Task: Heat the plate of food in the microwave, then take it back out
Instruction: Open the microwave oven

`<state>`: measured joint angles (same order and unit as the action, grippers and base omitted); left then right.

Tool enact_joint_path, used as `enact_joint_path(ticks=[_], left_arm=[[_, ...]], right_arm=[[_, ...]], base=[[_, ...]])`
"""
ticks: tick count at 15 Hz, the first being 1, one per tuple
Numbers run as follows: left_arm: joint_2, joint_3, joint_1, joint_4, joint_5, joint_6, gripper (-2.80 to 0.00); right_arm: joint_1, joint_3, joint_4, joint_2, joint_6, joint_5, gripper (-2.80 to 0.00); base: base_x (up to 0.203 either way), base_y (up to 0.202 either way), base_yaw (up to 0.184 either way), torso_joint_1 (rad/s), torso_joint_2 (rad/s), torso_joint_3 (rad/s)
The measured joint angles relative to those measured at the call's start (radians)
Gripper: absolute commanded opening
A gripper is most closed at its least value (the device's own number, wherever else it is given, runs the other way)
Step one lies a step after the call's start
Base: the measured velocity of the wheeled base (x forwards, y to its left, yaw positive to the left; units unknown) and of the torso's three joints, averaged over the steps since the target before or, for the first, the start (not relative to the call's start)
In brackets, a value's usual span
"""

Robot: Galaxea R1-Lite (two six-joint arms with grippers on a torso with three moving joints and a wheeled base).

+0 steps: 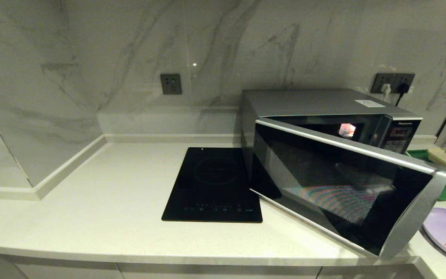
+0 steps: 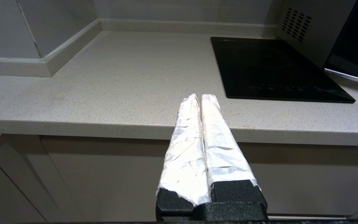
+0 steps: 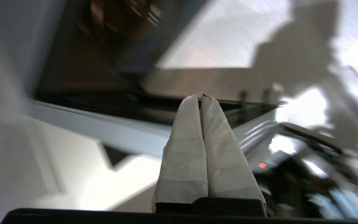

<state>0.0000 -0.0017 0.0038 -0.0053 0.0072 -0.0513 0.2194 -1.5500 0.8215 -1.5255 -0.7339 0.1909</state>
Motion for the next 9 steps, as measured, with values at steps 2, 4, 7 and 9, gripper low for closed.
enact_joint_path(ticks=[2, 4, 7, 9], left_arm=[[0.0, 0.0, 0.0, 0.0, 0.0, 0.0, -2.8], [0.0, 0.0, 0.0, 0.0, 0.0, 0.0, -2.8], [0.0, 0.0, 0.0, 0.0, 0.0, 0.0, -2.8], [0.0, 0.0, 0.0, 0.0, 0.0, 0.0, -2.8]], right_arm=[[-0.004, 0.063, -0.001, 0.0, 0.101, 0.007, -2.8], [-0.006, 0.103, -0.002, 0.002, 0.162, 0.01, -2.8], [-0.006, 0.191, -0.002, 0.03, 0.323, 0.066, -2.8], [-0.01, 0.25, -0.001, 0.06, 0.455, 0.118, -2.8]], base=[[0.0, 0.0, 0.0, 0.0, 0.0, 0.0], [0.0, 0.0, 0.0, 0.0, 0.0, 0.0], [0.0, 0.0, 0.0, 0.0, 0.0, 0.0], [0.0, 0.0, 0.0, 0.0, 0.0, 0.0]])
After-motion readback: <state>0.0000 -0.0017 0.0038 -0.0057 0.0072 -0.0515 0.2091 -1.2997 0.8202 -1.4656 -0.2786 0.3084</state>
